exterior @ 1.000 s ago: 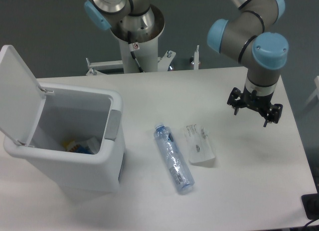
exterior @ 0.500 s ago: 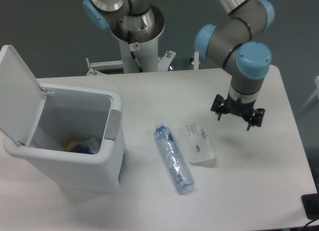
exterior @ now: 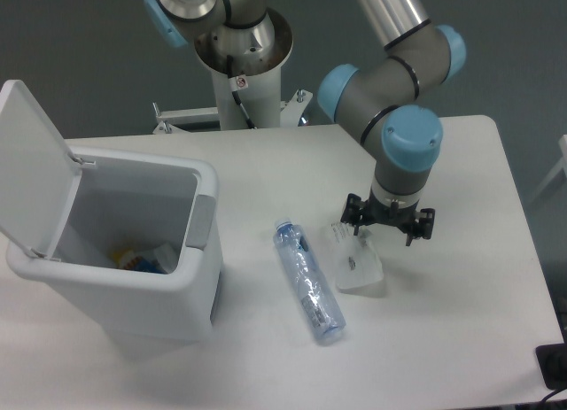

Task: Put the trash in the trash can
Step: 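Move the gripper over the clear plastic wrapper and lower toward it, then close the gripper on the clear plastic wrapper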

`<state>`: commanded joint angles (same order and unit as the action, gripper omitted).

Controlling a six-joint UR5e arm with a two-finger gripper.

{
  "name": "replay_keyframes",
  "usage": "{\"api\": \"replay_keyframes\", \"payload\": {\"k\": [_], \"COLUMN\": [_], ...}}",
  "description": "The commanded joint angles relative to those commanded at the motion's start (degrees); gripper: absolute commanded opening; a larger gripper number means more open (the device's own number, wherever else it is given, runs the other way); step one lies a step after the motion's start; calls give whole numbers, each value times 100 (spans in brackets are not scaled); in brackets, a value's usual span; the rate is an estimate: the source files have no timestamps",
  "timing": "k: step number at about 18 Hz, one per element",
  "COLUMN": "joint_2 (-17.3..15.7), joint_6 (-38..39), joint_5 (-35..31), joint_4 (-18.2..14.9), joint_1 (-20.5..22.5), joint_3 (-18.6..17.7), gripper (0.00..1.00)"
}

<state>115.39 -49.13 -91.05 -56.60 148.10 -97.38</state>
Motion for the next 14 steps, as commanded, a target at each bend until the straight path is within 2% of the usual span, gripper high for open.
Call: {"api": "replay_keyframes", "payload": {"k": [1,2,3,4,5,6,14], "joint_2": [53,71,80,80,89,80,62], "joint_6": [0,9,9,9,9,9,17], "joint_5": [-9,-18,-9,-9,-9,-1,-9], "joint_4": [17,0,0,9,9,9,9], "joint_1": [-35,-44,-45,-45,-45,-45,-45], "joint_3": [-9,0,-17,-35,-35,-44,-44], "gripper": [98,77,45,25,8,0,0]}}
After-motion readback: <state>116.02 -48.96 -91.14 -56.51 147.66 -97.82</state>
